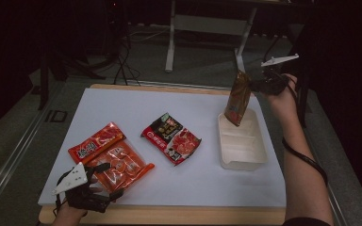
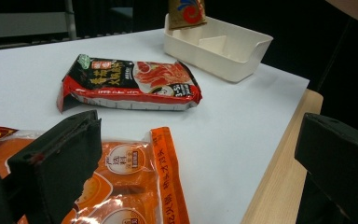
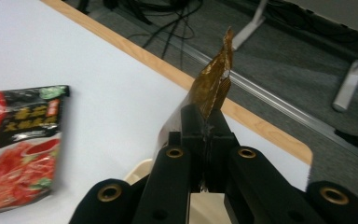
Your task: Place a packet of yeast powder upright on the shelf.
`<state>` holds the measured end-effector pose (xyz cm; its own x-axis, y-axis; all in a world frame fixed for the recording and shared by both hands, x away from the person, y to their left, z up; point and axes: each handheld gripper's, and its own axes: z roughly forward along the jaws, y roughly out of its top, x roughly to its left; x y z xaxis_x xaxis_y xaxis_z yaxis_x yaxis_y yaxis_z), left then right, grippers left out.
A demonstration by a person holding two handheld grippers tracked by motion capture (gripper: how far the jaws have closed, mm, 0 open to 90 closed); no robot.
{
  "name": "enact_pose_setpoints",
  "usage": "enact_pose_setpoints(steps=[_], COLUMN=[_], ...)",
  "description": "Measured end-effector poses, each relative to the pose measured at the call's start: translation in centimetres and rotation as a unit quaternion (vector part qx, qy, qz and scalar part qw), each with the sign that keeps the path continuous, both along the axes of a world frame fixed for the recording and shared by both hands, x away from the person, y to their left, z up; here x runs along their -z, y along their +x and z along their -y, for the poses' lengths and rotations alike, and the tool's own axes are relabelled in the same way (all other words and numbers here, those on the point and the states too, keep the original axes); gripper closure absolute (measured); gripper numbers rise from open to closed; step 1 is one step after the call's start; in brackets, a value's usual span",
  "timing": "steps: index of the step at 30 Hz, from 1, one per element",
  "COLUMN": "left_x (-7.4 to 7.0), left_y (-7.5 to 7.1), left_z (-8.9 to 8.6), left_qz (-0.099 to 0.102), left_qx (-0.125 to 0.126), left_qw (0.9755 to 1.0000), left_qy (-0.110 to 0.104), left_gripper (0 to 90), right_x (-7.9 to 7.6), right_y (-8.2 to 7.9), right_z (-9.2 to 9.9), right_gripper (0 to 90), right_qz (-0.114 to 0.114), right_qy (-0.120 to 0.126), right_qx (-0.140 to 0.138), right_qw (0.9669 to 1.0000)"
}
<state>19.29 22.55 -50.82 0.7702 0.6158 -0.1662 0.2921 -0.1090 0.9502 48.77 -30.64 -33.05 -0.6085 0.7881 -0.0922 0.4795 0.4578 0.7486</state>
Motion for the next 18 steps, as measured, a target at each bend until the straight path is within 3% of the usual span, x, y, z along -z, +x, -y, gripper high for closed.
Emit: enact_pose_setpoints(steps=[2,5,11,18], left_x=[0.0,0.0,0.0,0.0], left_y=[0.0,0.0,0.0,0.0], left_z=[0.0,0.0,0.0,0.0], left_qz=[0.000,0.000,-0.001,-0.002], left_qx=[0.001,0.001,0.004,0.004], left_qw=[1.0000,1.0000,1.0000,1.0000], left_qy=[0.001,0.000,0.000,0.001], left_gripper=[0.6,0.6,0.6,0.6], right_x=[0.2,0.4,1.1,2.2], right_y=[0.4,0.8,1.6,2.2], right_z=[0.1,0.1,0.2,-0.1], right_gripper=[89.4,89.4,89.2,89.0], right_qz=[0.001,0.017,0.048,0.065], right_qy=[-0.007,-0.039,-0.069,-0.069], right_qx=[0.009,0.026,0.054,0.050], right_qw=[0.9999,0.9988,0.9950,0.9943])
